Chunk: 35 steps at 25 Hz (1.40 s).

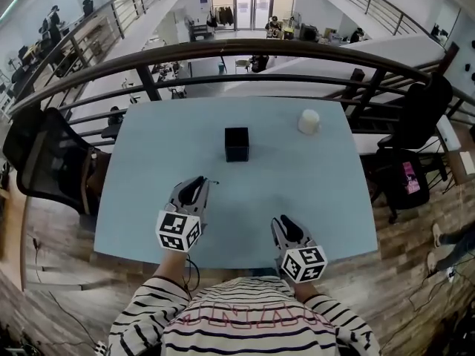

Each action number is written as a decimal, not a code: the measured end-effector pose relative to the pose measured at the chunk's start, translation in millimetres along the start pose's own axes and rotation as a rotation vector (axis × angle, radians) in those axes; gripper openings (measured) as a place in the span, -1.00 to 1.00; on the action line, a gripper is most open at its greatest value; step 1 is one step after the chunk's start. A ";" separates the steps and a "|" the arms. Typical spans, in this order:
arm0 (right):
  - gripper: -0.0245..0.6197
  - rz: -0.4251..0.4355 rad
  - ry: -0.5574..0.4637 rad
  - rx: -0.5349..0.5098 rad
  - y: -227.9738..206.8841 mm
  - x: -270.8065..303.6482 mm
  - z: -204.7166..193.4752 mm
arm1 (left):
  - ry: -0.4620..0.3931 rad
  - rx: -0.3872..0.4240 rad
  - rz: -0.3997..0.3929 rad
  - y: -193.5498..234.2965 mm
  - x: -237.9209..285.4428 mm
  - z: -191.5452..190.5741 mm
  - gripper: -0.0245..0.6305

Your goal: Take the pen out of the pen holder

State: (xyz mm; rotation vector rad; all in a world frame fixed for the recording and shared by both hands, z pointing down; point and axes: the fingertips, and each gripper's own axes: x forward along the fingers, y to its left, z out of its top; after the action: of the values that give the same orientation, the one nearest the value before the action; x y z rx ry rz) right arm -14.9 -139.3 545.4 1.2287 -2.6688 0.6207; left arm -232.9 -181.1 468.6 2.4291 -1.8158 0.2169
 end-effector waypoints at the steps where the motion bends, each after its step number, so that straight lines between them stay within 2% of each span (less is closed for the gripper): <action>1: -0.57 0.000 -0.001 -0.003 2.6 -1.6 -1.6 | 0.004 0.001 -0.002 -2.6 -6.6 -3.5 -0.76; 13: -0.78 0.010 -0.002 -0.039 39.1 -19.1 -22.7 | 0.025 -0.030 0.024 -21.1 -81.3 -42.8 -0.76; 23: -0.81 0.009 0.020 -0.051 64.4 -31.6 -42.6 | 0.033 -0.037 0.010 -38.4 -129.2 -60.3 -0.76; 35: -0.84 0.007 0.042 -0.054 81.2 -45.5 -59.6 | 0.065 -0.055 0.048 -39.8 -172.1 -80.2 -0.76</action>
State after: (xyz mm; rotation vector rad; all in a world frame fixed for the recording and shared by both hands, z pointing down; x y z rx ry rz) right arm -48.7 -35.3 561.0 1.1794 -2.6388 0.5644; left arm -246.9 6.0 517.9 2.3157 -1.8296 0.2430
